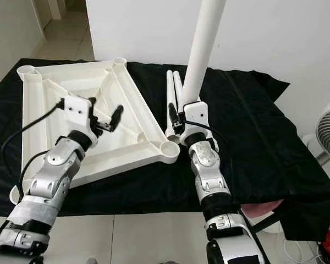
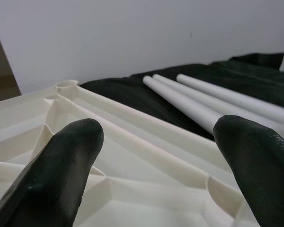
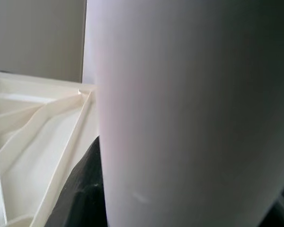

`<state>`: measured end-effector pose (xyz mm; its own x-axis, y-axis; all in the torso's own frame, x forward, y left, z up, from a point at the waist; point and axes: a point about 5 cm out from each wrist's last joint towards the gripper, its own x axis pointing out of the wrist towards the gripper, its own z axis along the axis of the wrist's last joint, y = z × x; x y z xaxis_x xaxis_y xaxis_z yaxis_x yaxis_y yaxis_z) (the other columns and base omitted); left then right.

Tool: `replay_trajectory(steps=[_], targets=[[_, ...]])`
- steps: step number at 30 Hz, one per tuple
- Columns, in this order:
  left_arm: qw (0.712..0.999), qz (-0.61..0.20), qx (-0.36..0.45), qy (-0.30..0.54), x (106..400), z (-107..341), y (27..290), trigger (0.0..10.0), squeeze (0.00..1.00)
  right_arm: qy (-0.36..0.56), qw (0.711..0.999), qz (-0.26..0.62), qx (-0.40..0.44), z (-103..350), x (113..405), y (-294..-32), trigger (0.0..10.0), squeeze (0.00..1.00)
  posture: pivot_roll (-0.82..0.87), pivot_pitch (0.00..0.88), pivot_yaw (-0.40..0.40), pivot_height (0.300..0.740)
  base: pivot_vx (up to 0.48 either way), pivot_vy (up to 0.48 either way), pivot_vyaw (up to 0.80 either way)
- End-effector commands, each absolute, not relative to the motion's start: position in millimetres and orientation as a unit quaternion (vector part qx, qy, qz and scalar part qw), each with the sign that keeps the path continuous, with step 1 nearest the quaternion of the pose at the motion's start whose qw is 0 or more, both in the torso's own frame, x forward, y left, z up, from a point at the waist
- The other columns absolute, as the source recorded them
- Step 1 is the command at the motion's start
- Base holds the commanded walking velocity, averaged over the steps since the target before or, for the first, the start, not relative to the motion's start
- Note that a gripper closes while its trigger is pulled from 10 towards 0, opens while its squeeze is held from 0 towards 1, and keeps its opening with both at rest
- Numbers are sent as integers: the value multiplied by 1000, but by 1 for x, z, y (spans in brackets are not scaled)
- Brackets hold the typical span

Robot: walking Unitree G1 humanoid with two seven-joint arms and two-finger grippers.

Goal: Building children table

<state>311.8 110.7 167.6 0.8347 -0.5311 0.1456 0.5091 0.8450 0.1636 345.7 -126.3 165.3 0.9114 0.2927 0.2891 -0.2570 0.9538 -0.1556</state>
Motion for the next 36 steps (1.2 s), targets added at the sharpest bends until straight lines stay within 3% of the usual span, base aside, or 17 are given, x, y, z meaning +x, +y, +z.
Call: replay_trajectory(steps=[1, 8, 36], targets=[[905, -406, 90, -86, 298, 164, 93, 10000, 0, -152, 975, 150, -69, 164, 345, -127, 10000, 0, 32, 0, -42, 740, 0, 0, 0], [887, -443, 111, -63, 289, 153, 88, 10000, 0, -131, 972, 175, -81, 156, 344, -123, 10000, 0, 47, 0, -42, 740, 0, 0, 0], [880, -470, 72, -20, 278, 152, 82, 10000, 0, -78, 957, 271, -73, 137, 346, -108, 10000, 0, 46, 0, -47, 740, 0, 0, 0]])
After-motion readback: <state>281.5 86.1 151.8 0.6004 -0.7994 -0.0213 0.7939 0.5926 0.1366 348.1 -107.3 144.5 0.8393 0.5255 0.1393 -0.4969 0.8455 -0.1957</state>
